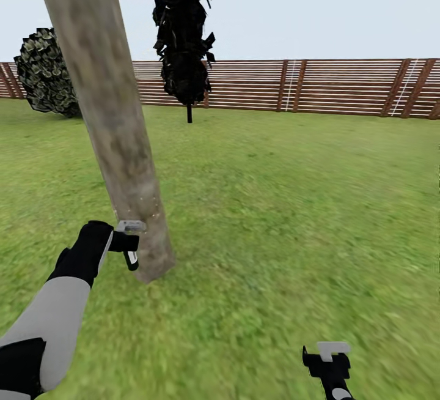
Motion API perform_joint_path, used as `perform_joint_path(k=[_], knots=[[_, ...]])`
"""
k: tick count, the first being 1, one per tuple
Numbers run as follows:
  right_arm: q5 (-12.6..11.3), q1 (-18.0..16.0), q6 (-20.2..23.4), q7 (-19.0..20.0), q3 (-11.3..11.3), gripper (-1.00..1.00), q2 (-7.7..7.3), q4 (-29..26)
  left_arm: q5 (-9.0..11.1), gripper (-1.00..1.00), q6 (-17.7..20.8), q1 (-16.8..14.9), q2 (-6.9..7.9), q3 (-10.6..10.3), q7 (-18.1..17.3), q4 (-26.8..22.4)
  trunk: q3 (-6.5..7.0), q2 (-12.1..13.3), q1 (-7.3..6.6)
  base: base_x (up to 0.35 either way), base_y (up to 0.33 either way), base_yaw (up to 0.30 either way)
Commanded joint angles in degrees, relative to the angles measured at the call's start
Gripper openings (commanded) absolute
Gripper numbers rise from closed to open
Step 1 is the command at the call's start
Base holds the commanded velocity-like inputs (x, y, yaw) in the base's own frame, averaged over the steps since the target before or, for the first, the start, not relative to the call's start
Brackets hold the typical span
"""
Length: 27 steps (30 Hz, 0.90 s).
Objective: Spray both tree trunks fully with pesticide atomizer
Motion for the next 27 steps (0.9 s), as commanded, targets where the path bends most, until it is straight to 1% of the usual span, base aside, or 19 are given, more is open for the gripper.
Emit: perform_joint_path(k=[1, 2, 3, 4, 6, 12, 13, 14, 16, 17, 19, 21, 24, 27], knots=[[-0.1, 0.0, 0.0, -0.3, 0.5, 1.00, 0.00, 0.0, -0.2, -1.00, 0.2, 0.0, 0.70, 0.2, -0.5, -0.1, -0.05, 0.0, 0.00, 0.067, -0.274, 0.000], [-0.1, 0.0, 0.0, -0.3, 0.5, 1.00, 0.00, 0.0, -0.2, -1.00, 0.2, 0.1, 1.92, 0.2, -0.5, -0.1, -0.05, 0.0, 0.00, 0.093, -0.274, 0.000], [-0.1, 0.0, 0.0, -0.3, 0.5, 1.00, 0.00, 0.0, -0.1, -1.00, 0.1, 0.2, 2.85, 0.2, -0.6, 0.0, -0.05, 0.0, 0.00, 0.124, -0.270, 0.000], [-0.1, 0.0, 0.0, -0.3, 0.5, 1.00, 0.00, 0.0, -0.1, -1.00, 0.1, 0.2, 3.20, 0.2, -0.5, 0.0, -0.05, 0.0, 0.00, 0.141, -0.264, 0.000], [-0.1, 0.0, 0.0, -0.3, 0.5, 1.00, 0.00, 0.0, 0.0, -1.00, 0.0, 0.2, 3.35, 0.2, -0.4, 0.1, -0.05, 0.0, 0.00, 0.171, -0.247, 0.000], [-0.1, 0.0, 0.0, -0.3, 0.5, 1.00, 0.03, 0.0, 0.2, -1.00, 0.0, 0.1, 2.49, 0.3, -0.2, 0.6, -0.05, 0.0, 0.00, 0.256, -0.172, 0.017], [-0.1, 0.0, 0.0, -0.3, 0.5, 1.00, 0.08, 0.0, -0.1, -1.00, -0.1, 0.2, 3.10, 0.6, -0.1, 0.6, -0.05, 0.0, 0.00, 0.156, -0.032, 0.257], [-0.1, 0.0, 0.0, -0.3, 0.5, 1.00, 0.08, 0.0, -0.1, -1.00, -0.1, 0.2, 3.36, 0.8, -0.1, 0.5, -0.05, 0.0, 0.00, 0.100, -0.020, 0.264], [-0.1, 0.0, 0.0, -0.3, 0.5, 1.00, 0.08, 0.0, -0.2, -1.00, -0.2, 1.2, 4.61, 1.1, -0.1, 0.3, -0.05, 0.0, 0.00, 0.039, -0.008, 0.273], [-0.1, 0.0, 0.0, -0.3, 0.5, 1.00, 0.09, 0.0, -0.2, -1.00, -0.3, 1.9, 4.99, 1.2, 0.0, 0.2, -0.05, 0.0, 0.00, 0.013, -0.003, 0.276], [-0.1, 0.0, 0.0, -0.3, 0.5, 1.00, 0.09, 0.0, -0.2, -1.00, -0.5, 3.2, 5.24, 1.2, 0.0, 0.1, -0.05, 0.0, 0.00, 0.005, -0.001, 0.277], [-0.1, 0.0, 0.0, -0.3, 0.5, 1.00, 0.09, 0.0, -0.2, -1.00, -0.5, 4.0, 5.20, 1.1, 0.0, 0.1, -0.05, 0.0, 0.00, 0.002, 0.000, 0.278], [-0.1, 0.0, 0.0, -0.3, 0.5, 1.00, 0.09, 0.0, -0.1, -1.00, -0.5, 4.3, 4.45, 1.0, 1.2, 0.3, -0.05, 0.0, 0.00, 0.000, 0.000, 0.278], [-0.1, 0.0, 0.0, -0.3, 0.5, 1.00, 0.09, 0.0, 0.0, -1.00, -0.5, 4.3, 1.84, 1.1, 3.9, 0.8, -0.05, 0.0, 0.00, 0.000, 0.000, 0.259]])
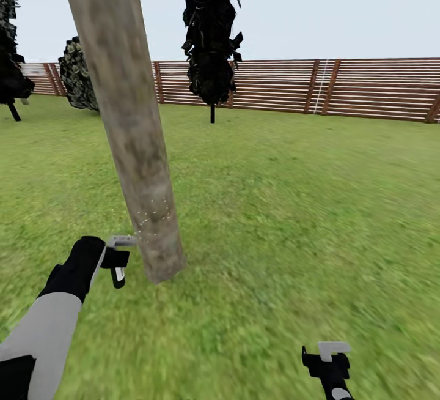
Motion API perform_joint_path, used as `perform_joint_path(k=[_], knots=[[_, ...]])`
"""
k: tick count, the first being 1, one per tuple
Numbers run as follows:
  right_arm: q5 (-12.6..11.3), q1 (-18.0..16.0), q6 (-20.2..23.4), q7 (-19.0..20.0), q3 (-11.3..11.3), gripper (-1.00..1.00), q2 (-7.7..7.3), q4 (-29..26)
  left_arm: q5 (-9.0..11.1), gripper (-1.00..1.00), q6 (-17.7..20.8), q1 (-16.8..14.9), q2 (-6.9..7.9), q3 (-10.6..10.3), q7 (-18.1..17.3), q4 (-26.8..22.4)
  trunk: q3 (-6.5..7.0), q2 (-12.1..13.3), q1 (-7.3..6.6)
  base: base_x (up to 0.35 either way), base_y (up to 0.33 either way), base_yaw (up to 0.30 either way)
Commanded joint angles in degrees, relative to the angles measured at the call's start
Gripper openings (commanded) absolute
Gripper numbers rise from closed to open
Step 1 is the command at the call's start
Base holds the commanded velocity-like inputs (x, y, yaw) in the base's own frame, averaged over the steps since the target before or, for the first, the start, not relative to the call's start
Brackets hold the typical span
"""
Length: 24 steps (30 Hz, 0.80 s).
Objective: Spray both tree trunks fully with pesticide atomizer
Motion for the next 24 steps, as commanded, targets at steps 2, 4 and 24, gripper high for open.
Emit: perform_joint_path(k=[2, 4, 24], knots=[[-0.1, 0.0, -0.1, -0.3, 0.4, 1.00, -0.09, 0.0, -0.8, -1.00, 0.0, 0.0, -2.46, 0.2, 2.4, 0.1, -0.05, 0.0, -0.01, 0.000, 0.000, 0.069], [-0.1, 0.0, -0.1, -0.3, 0.4, 1.00, -0.15, 0.0, -0.7, -1.00, 0.0, 0.0, -2.94, 0.4, 3.1, -0.1, -0.05, 0.0, -0.01, 0.000, 0.000, 0.023], [-0.1, 0.0, -0.1, -0.3, 0.4, 1.00, -0.19, 0.0, -0.9, -1.00, -2.6, 6.5, -2.38, 4.7, 3.2, -0.1, -0.05, 0.0, -0.01, 0.067, -0.171, 0.001]])
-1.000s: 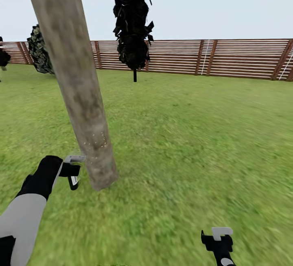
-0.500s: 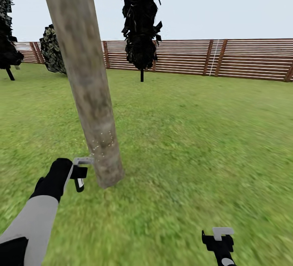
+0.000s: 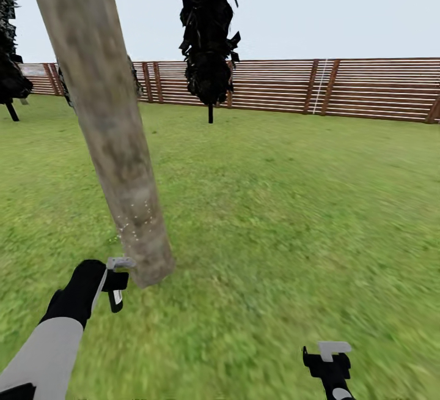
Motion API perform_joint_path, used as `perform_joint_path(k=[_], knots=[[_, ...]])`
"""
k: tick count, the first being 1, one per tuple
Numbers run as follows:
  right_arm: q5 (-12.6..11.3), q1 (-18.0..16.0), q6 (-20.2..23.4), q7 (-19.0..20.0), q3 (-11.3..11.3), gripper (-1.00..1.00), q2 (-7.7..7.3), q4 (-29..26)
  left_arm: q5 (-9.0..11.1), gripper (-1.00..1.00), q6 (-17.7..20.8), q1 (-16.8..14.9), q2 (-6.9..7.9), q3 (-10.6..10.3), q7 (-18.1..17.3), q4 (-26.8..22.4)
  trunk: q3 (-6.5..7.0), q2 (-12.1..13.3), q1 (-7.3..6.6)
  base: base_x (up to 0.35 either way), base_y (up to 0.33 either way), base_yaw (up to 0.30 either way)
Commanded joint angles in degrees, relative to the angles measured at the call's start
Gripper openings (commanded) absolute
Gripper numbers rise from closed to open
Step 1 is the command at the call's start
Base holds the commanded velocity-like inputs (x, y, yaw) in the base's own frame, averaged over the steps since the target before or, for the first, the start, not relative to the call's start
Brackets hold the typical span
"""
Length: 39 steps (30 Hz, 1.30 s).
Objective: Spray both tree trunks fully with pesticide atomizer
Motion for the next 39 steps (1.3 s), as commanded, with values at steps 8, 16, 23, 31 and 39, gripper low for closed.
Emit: perform_joint_path(k=[8, 16, 23, 31, 39], knots=[[-0.1, 0.0, 0.0, -0.3, 0.5, 1.00, 0.18, 0.0, -0.3, -1.00, -4.9, 2.3, -0.67, 0.5, -0.2, 0.1, -0.05, 0.0, -0.02, 0.032, -0.271, 0.001], [-0.1, 0.0, 0.0, -0.3, 0.5, 1.00, 0.19, 0.0, -0.2, -1.00, -5.2, 2.3, -0.81, 2.1, 0.1, 0.3, -0.05, 0.0, -0.02, 0.161, -0.252, 0.200], [-0.1, 0.0, 0.0, -0.3, 0.5, 1.00, 0.13, 0.0, 0.0, -1.00, -10.7, 2.3, -0.97, 3.7, 5.4, 5.7, -0.05, 0.0, -0.02, 0.166, -0.251, 0.192], [-0.1, 0.0, 0.0, -0.3, 0.5, 1.00, -0.11, 0.0, -0.2, -1.00, -12.8, 2.3, -1.00, 3.8, 7.7, 7.8, -0.05, 0.0, -0.02, 0.192, -0.233, 0.007], [0.0, 0.0, 0.0, -0.2, 0.6, 1.00, 0.08, 0.0, -0.1, -1.00, -12.9, 2.3, -0.81, 3.7, 11.0, 7.9, -0.05, 0.0, -0.02, 0.237, -0.198, 0.000]])
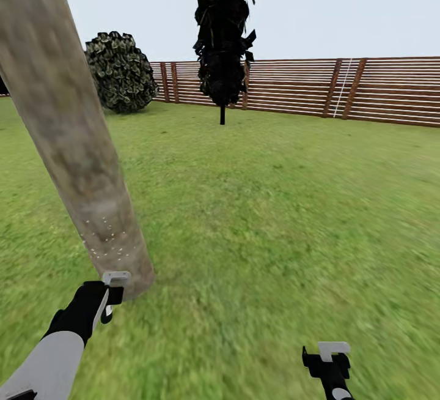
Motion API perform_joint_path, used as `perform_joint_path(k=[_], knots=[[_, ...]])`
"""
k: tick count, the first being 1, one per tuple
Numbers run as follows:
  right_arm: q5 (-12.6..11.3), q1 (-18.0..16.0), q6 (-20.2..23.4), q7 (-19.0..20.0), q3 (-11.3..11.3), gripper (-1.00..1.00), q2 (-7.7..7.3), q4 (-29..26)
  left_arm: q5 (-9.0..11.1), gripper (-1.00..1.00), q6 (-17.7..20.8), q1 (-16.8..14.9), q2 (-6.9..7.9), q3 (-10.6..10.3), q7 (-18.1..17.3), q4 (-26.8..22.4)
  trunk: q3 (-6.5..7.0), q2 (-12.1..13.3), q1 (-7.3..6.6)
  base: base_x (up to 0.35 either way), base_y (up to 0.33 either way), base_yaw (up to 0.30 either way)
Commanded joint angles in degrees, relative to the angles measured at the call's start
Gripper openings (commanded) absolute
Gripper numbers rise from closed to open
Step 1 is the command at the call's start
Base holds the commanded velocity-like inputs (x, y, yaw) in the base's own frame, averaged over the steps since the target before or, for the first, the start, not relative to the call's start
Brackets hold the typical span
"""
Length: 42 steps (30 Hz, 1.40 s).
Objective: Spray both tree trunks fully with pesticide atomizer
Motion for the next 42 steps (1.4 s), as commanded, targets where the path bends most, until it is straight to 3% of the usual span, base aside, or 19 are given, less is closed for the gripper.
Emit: perform_joint_path(k=[1, 8, 9, 13, 15, 32, 42], knots=[[-0.1, 0.0, 0.0, -0.3, 0.5, 1.00, 0.01, 0.0, -0.5, -1.00, 0.2, 0.0, -0.08, 0.2, -0.2, -0.1, -0.05, 0.0, 0.02, 0.238, -0.197, 0.000], [0.1, 0.2, -0.1, 0.0, 0.6, 1.00, 0.27, 0.0, -0.4, -1.00, 0.4, 0.0, -0.23, 0.4, -0.1, -0.8, -0.19, 0.0, 0.02, -0.011, -0.210, 0.071], [0.1, 0.2, -0.1, 1.2, 0.6, 1.00, 0.29, 0.0, -0.2, -1.00, 0.4, 0.0, -0.22, 0.6, -0.1, -0.8, -0.23, 0.0, 0.02, -0.254, -0.193, 0.231], [0.0, 0.2, -0.1, 12.3, 0.5, 1.00, -0.10, 0.0, 1.4, -1.00, 0.3, 0.0, -0.21, 2.4, 0.0, -0.9, -0.39, 0.0, 0.02, -0.165, -0.222, 0.242], [0.0, 0.2, -0.1, 13.5, 0.4, 1.00, -0.28, 0.0, 1.5, -1.00, 0.3, 0.0, -0.21, 2.6, 0.0, -0.9, -0.47, 0.0, 0.02, -0.024, -0.262, 0.246], [-0.1, 0.2, -0.1, 10.8, 0.3, 1.00, -0.46, 0.0, 1.7, -1.00, 0.3, 0.0, -0.23, 2.8, 0.0, -0.4, -0.60, 0.0, 0.02, 0.182, -0.224, 0.060], [-0.1, 0.3, -0.1, 10.8, 0.3, 1.00, -0.42, 0.0, 2.6, -1.00, 0.3, 0.0, -0.29, 2.8, 0.0, -0.6, -0.60, 0.0, 0.02, 0.125, -0.243, 0.246]])
